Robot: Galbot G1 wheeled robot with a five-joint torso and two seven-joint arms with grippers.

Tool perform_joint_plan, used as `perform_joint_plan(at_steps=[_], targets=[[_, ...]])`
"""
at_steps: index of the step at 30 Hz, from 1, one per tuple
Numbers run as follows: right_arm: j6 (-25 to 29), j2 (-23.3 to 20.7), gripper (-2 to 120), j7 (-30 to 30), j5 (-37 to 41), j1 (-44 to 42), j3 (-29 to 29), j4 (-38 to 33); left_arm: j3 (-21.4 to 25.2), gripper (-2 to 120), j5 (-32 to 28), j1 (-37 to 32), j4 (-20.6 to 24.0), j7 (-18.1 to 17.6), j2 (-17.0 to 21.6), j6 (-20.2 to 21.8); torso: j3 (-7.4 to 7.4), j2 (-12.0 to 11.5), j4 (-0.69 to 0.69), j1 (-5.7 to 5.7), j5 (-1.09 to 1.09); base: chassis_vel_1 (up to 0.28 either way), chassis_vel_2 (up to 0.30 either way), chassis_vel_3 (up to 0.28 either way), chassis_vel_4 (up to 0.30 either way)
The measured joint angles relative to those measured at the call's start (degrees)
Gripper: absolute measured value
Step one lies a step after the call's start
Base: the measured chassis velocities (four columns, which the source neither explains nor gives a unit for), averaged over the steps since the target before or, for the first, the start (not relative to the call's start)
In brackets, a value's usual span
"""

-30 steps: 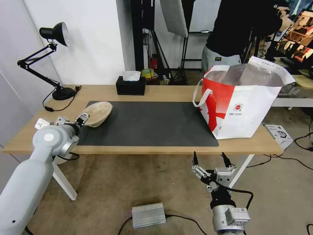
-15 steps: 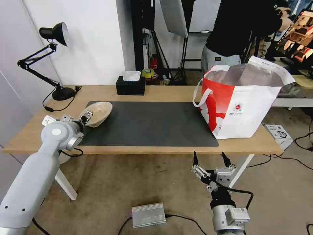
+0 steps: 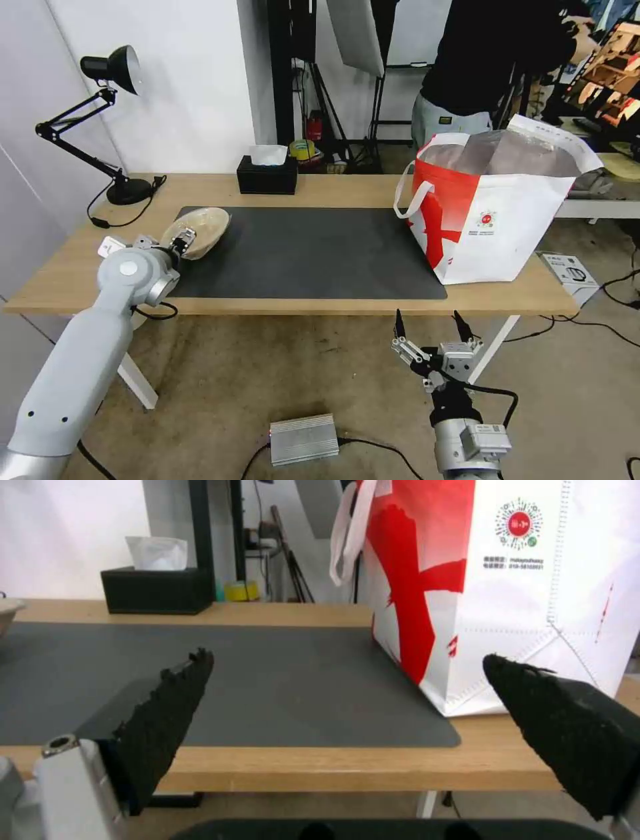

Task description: Pick up the trash from the table and place it into the takeout bag.

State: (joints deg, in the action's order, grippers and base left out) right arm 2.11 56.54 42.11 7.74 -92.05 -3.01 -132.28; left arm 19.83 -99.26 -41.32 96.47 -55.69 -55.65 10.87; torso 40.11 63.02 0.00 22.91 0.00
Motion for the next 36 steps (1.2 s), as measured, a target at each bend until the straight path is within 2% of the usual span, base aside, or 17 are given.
perform_joint_plan(at_steps=[18, 28, 34, 36], targets=[[0.0, 0.0, 100, 0.0, 0.0, 0.0, 0.0, 0.0, -2.1, 100, 1.0, 2.9, -3.0, 0.6, -1.4, -0.2, 0.00, 0.0, 0.00, 0.00, 0.00, 0.000, 0.000, 0.000, 0.000], [0.0, 0.0, 100, 0.0, 0.0, 0.0, 0.0, 0.0, -3.1, 100, 1.8, 4.4, -4.5, 2.4, -2.1, -0.5, 0.00, 0.0, 0.00, 0.00, 0.00, 0.000, 0.000, 0.000, 0.000], [0.0, 0.0, 100, 0.0, 0.0, 0.0, 0.0, 0.0, -3.5, 100, 6.5, 4.8, -5.4, 4.1, -2.9, -0.9, 0.00, 0.0, 0.00, 0.00, 0.00, 0.000, 0.000, 0.000, 0.000], [0.0, 0.0, 100, 0.0, 0.0, 0.0, 0.0, 0.0, -3.5, 97, 8.0, 4.9, -5.9, 4.2, -3.1, -1.4, 0.00, 0.0, 0.00, 0.00, 0.00, 0.000, 0.000, 0.000, 0.000]])
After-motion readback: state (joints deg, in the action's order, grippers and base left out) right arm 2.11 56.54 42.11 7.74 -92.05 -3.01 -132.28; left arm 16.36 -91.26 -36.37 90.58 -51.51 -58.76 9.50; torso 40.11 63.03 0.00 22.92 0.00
